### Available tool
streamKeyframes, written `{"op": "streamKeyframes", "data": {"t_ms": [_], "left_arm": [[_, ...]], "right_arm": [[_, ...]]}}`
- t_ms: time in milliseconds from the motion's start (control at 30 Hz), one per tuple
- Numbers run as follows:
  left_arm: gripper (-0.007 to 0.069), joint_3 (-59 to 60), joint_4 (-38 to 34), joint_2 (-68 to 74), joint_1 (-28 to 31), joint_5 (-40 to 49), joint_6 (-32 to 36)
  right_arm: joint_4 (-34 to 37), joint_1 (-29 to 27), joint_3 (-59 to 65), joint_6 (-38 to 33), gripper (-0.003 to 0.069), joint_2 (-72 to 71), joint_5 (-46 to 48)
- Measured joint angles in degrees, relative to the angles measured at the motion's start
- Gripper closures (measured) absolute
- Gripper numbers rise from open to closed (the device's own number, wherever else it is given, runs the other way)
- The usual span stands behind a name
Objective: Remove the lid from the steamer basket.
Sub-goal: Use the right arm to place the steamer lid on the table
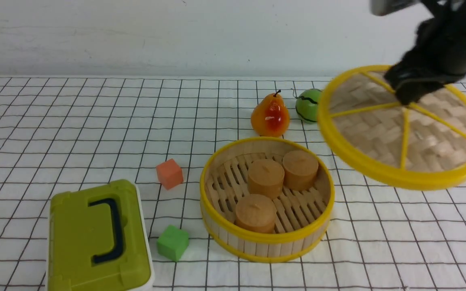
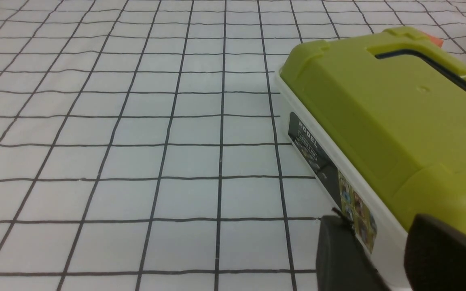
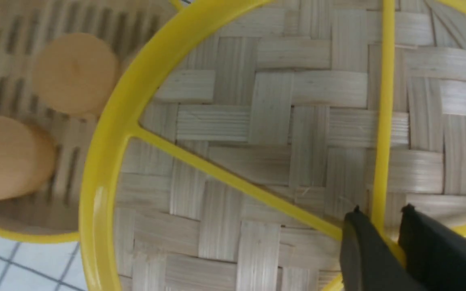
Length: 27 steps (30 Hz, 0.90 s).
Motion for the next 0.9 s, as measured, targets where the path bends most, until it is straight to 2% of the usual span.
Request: {"op": "streamKeyframes", "data": {"t_ms": [33,133,167,267,400,700,800,900], "left_arm": [[0.0386,0.0,0.0,0.0,0.0,0.0,0.0],[0.0386,0.0,0.0,0.0,0.0,0.0,0.0],[0.0386,0.0,0.0,0.0,0.0,0.0,0.0],[0.0386,0.0,0.0,0.0,0.0,0.0,0.0],[0.0386,0.0,0.0,0.0,0.0,0.0,0.0],[0.0385,0.0,0.0,0.0,0.0,0.0,0.0],[0.0385,0.0,0.0,0.0,0.0,0.0,0.0],[0.0385,0.0,0.0,0.0,0.0,0.0,0.0]], "right_arm": [[0.1,-0.4,0.9,0.0,0.0557,-0.1,-0.6],[3.0,-6.3,9.2,0.1,0.0557,-0.1,-8.7],[3.1,-6.6,9.2,0.1,0.0557,0.0,-8.7],[4.6,-8.7,16.2,0.1,0.0557,1.6,-18.1],[4.3,-9.2,20.0,0.1,0.0557,5.2,-24.9],[4.1,-9.2,20.6,0.1,0.055,13.2,-28.9],[4.4,-9.2,20.5,0.1,0.0501,13.5,-28.9],[5.2,-9.2,20.5,0.2,0.0384,13.5,-28.6]]}}
